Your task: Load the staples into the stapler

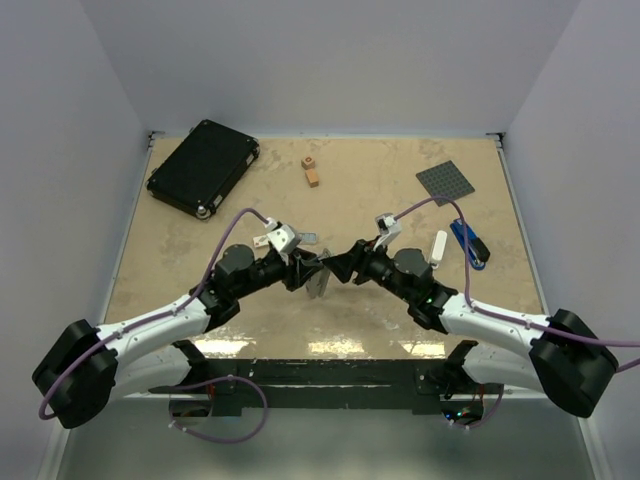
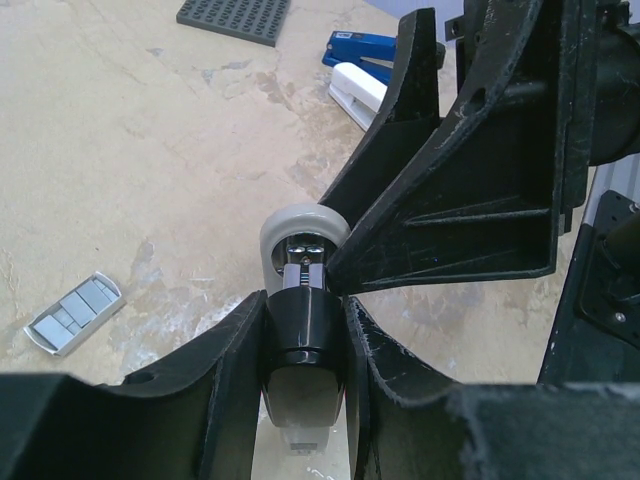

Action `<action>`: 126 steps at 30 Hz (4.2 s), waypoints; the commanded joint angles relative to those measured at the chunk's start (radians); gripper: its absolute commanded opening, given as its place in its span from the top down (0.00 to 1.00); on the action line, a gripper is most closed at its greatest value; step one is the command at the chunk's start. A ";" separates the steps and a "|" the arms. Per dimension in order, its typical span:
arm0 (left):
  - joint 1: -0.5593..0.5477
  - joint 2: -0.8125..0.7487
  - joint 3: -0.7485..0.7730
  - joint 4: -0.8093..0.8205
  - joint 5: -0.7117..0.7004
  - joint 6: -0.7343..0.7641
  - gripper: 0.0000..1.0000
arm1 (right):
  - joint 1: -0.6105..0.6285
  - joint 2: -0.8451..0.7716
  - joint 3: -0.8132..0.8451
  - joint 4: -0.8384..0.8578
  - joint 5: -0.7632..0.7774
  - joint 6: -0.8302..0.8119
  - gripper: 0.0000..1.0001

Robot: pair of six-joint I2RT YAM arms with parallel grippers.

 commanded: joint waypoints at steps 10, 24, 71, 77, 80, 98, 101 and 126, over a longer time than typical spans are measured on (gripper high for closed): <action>-0.016 -0.039 -0.032 0.247 0.006 -0.067 1.00 | 0.012 0.014 -0.008 0.040 0.216 0.037 0.88; -0.080 -0.006 0.010 0.311 0.040 -0.021 1.00 | 0.018 0.086 0.003 0.112 0.144 0.075 0.87; -0.089 -0.298 -0.659 0.729 -0.379 -0.517 1.00 | -0.508 0.112 -0.293 0.431 0.046 0.535 1.00; -0.118 -0.512 -0.557 0.549 -0.451 -0.383 1.00 | -0.507 0.152 -0.321 0.428 0.049 0.578 1.00; -0.122 -0.533 -0.492 0.540 -0.494 -0.305 1.00 | -0.495 0.148 -0.329 0.413 0.040 0.595 1.00; -0.123 -0.204 -0.276 1.028 -0.546 -0.084 1.00 | -0.421 -0.044 -0.399 0.226 0.031 0.687 0.86; -0.122 -0.222 -0.274 1.037 -0.548 -0.089 1.00 | -0.421 -0.053 -0.424 0.205 0.032 0.680 0.78; -0.016 -0.339 -0.314 0.868 -0.269 -0.207 1.00 | -0.295 -0.086 -0.094 0.216 -0.641 -0.352 0.09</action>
